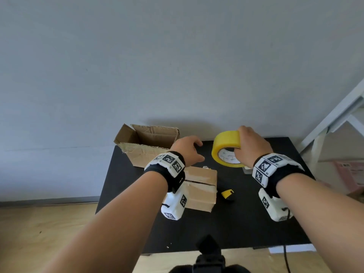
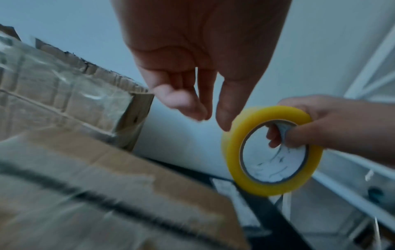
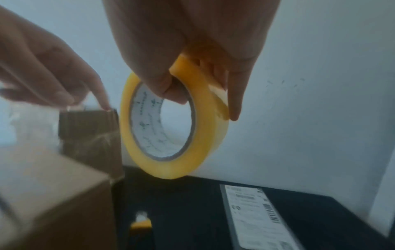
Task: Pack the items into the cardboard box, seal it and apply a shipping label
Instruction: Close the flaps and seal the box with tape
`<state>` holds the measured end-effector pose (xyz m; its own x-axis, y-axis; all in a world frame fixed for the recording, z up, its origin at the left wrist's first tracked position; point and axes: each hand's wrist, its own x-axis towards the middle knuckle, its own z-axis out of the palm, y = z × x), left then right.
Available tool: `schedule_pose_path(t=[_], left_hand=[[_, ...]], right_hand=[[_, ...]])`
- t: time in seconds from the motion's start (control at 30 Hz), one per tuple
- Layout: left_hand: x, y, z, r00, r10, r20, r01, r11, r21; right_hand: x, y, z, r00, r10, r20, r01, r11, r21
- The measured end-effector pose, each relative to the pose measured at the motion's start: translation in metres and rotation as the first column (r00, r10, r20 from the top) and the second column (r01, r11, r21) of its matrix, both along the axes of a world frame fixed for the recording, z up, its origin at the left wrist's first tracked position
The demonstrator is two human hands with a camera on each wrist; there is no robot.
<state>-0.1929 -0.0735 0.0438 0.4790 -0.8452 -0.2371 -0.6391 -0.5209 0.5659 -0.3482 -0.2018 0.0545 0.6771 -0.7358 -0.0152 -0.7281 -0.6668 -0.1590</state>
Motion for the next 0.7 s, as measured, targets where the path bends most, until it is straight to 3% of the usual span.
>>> schedule_pose_path(t=[0.13, 0.23, 0.33, 0.4, 0.47, 0.7], left_hand=[[0.003, -0.008, 0.026, 0.974, -0.085, -0.210, 0.069, 0.994, -0.084], [0.011, -0.002, 0.033, 0.953, -0.083, -0.291, 0.031, 0.984, -0.177], [0.020, 0.004, 0.034, 0.954, 0.013, -0.300, -0.079, 0.975, -0.208], [0.025, 0.008, 0.037, 0.965, 0.067, -0.255, -0.114, 0.977, -0.177], [0.030, 0.012, 0.038, 0.975, 0.082, -0.208, -0.114, 0.983, -0.146], [0.040, 0.034, 0.035, 0.972, 0.141, -0.185, -0.170, 0.974, -0.149]], right_hand=[[0.012, -0.001, 0.017, 0.942, -0.070, 0.328, -0.029, 0.957, 0.288], [0.019, 0.006, 0.026, 0.894, -0.094, 0.438, -0.074, 0.933, 0.352], [0.025, 0.012, 0.038, 0.891, 0.181, 0.417, -0.215, 0.976, 0.034], [0.033, 0.019, 0.045, 0.858, 0.437, 0.270, -0.392, 0.896, -0.208], [0.042, 0.029, 0.046, 0.795, 0.578, 0.183, -0.514, 0.803, -0.301], [0.061, 0.045, 0.042, 0.725, 0.657, 0.206, -0.554, 0.734, -0.394]])
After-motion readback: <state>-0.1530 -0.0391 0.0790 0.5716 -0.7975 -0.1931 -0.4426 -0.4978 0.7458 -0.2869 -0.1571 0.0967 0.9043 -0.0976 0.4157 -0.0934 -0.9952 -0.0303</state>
